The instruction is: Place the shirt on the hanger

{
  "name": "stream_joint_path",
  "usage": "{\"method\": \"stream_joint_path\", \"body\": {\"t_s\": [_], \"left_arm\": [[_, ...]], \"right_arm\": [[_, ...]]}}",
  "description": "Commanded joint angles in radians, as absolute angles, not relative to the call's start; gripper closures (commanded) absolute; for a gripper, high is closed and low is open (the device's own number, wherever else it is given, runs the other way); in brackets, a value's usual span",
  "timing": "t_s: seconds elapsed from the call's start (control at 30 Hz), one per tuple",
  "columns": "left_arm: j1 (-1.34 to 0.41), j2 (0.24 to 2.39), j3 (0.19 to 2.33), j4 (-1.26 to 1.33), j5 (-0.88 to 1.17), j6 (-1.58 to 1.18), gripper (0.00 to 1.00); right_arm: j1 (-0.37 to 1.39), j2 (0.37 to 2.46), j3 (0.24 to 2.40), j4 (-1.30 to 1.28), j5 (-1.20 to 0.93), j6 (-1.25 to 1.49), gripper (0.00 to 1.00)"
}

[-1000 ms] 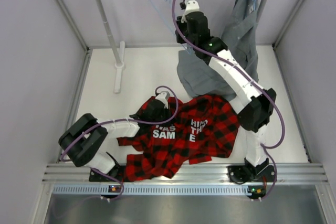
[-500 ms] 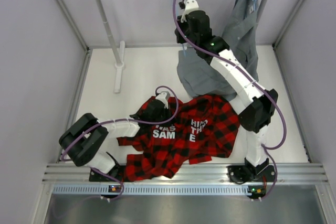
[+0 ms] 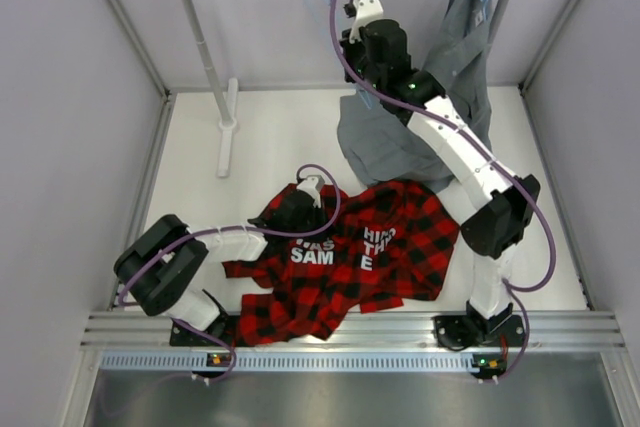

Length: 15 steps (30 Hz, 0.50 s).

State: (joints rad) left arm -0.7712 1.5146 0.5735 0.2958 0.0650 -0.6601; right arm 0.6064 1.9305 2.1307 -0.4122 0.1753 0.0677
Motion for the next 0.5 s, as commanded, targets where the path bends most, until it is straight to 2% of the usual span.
{"method": "stream_joint_path", "body": {"t_s": [0.0,0.1,0.17,0.2,0.27,0.47], "left_arm": [[-0.773,1.516,0.574,0.351,0.083,-0.660,1.00],[-0.773,1.513,0.572,0.351,0.081,-0.660,1.00],[-0.773,1.513,0.571,0.351,0.081,-0.660,1.00],[-0.773,1.513,0.571,0.351,0.083,-0.660,1.00],[-0.773,1.516,0.569,0.354,0.084,-0.660,1.00],[-0.773,1.519,0.568,0.359,0.087,-0.661,1.00]], "right_arm": [[0.604,1.882,2.115,-0.417,0.193,0.028,0.90],[0.604,1.879,2.102,-0.417,0.192,0.025,0.92],[0.603,1.878,2.091,-0.419,0.187,0.020,1.00],[0.603,1.875,2.086,-0.417,0.187,0.020,0.99],[0.603,1.864,2.065,-0.417,0.187,0.026,0.90],[0.603,1.842,2.028,-0.416,0.190,0.031,0.89]]}}
